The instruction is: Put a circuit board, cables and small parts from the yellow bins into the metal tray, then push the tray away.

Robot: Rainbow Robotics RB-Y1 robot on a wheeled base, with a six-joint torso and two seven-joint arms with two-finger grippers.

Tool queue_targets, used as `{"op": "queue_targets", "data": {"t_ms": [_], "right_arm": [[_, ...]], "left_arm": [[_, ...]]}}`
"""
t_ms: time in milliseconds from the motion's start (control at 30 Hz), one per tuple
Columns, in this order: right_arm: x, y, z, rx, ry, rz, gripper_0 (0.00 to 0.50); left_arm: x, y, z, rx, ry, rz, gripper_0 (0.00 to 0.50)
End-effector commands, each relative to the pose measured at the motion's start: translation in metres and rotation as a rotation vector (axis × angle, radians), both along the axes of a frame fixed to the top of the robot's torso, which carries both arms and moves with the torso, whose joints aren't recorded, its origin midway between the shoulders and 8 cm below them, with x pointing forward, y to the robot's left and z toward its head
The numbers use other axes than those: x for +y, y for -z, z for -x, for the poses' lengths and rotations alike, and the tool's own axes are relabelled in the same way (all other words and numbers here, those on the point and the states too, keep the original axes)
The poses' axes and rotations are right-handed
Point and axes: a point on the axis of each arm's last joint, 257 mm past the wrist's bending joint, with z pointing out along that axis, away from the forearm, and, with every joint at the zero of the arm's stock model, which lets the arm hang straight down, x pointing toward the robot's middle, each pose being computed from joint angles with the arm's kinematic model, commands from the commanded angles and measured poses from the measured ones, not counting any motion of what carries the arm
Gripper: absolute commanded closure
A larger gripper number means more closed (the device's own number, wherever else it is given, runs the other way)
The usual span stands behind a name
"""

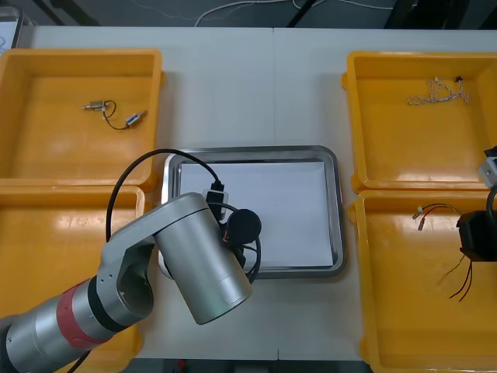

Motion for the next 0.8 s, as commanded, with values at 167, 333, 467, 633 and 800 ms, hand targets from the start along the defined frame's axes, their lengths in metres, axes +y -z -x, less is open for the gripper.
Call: {"op": "queue_targets", "data": {"t_ms": [167,333,467,633,800], "right_arm": [[-0.001,-0.037,-0.006,-0.077,-0.208,0.118,0.5],[0.003,-0.045,-0.004,-0.097,-0.256,0.148,0.5],[0.01,-0.053,-0.007,-0.122,-0.28,0.151,0.5],[0.021,-0.07,-0.018,-0.171,-0.31,0.15,0.5],[0.03,-0.075,-0.02,-0.181,-0.343,0.143,0.5]], "left_arm": [[-0.023,0.0,0.009,0.0,0.011,0.052,0.5],[-0.023,0.001,0.01,0.0,0.011,0.051,0.471],[-0.023,0.0,0.008,-0.009,0.011,0.052,0.302],[-0.022,-0.002,0.006,-0.016,0.01,0.05,0.144],[-0.018,-0.012,0.008,-0.023,0.005,0.045,0.054]]}}
